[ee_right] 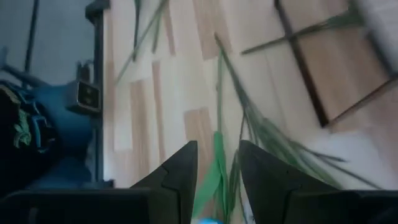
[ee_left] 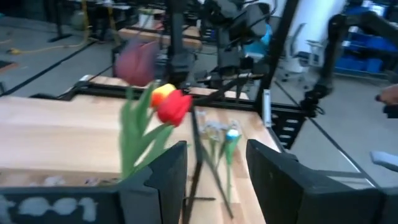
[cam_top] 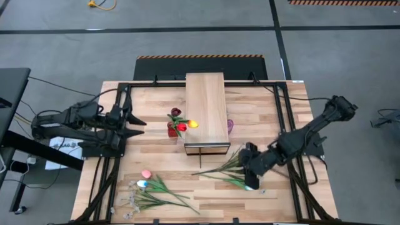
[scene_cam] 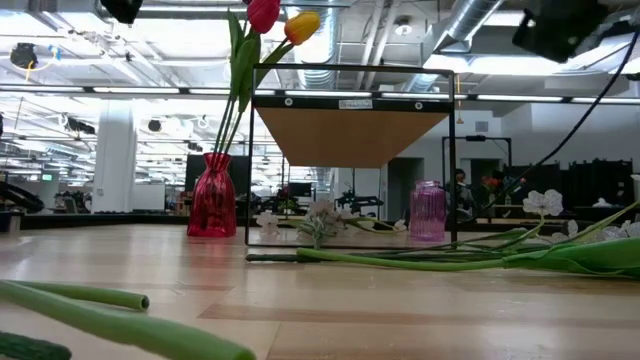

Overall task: Pick and place flowers into a vace then onto a shelf
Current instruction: Put the light blue tulip into the purple flower vase

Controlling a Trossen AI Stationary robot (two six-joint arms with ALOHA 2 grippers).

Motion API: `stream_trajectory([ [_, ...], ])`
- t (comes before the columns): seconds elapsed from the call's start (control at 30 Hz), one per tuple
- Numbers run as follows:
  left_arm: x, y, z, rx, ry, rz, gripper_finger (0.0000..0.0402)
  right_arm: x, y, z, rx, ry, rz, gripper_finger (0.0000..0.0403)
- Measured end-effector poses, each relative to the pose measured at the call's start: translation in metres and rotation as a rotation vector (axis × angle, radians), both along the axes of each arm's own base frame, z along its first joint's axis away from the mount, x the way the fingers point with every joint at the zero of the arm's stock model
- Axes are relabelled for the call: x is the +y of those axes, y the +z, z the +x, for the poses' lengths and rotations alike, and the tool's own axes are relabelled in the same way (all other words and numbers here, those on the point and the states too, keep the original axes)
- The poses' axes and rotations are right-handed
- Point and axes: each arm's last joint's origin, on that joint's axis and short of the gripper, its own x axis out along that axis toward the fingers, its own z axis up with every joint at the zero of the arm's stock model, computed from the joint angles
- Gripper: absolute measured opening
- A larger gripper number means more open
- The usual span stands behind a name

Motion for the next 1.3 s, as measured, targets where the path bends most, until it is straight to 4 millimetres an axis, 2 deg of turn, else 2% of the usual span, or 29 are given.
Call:
stream_trajectory([
  [0.2, -0.010, 0.003, 0.006, -0.022, -0.081, 0.005, 0.0154, 0.026, -0.033, 0.013, 0.068, 0.018, -0.042, 0.0113],
  [0.4, -0.021, 0.000, 0.016, 0.011, -0.082, 0.030, 0.0154, 0.040, -0.067, 0.022, 0.161, -0.015, -0.072, 0.0113],
  [0.63, -0.035, -0.001, 0.025, 0.023, -0.107, 0.034, 0.0154, 0.048, -0.083, 0.025, 0.195, -0.037, -0.064, 0.0113],
  [0.97, -0.059, -0.007, 0.045, 0.056, -0.145, 0.057, 0.0154, 0.063, -0.088, 0.015, 0.232, -0.043, -0.022, 0.0113],
  [1.3, -0.076, -0.009, 0.058, 0.036, -0.175, 0.070, 0.0154, 0.075, -0.128, 0.008, 0.368, -0.068, -0.115, 0.0113],
])
